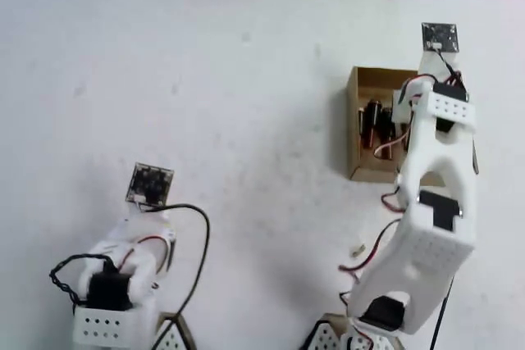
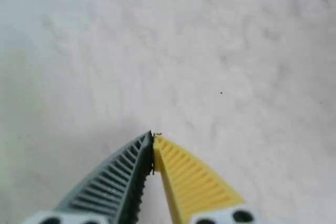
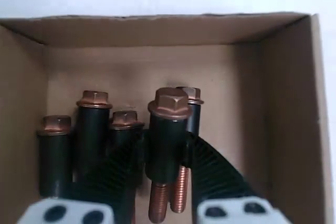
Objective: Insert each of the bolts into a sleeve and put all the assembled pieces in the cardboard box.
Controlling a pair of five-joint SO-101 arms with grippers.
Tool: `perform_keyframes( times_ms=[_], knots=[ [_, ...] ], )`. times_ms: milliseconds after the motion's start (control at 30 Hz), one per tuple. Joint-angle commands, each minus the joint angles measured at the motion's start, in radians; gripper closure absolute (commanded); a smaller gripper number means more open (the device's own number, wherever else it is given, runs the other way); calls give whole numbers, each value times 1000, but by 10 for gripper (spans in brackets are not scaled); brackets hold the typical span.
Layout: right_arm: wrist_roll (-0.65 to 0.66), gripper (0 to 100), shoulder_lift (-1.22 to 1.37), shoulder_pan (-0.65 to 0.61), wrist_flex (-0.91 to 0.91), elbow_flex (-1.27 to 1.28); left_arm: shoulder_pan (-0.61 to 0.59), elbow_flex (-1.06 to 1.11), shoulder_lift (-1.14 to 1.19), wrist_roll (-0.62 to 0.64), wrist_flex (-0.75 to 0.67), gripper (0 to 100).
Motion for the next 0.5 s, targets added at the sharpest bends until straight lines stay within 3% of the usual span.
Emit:
perform_keyframes(
  times_ms=[0,467],
  knots=[
    [12,981,44,5,71,-170,-5,-2,-10,-11,6,977],
    [12,977,240,-12,278,-440,-4,-2,-10,-11,6,977]
  ],
)
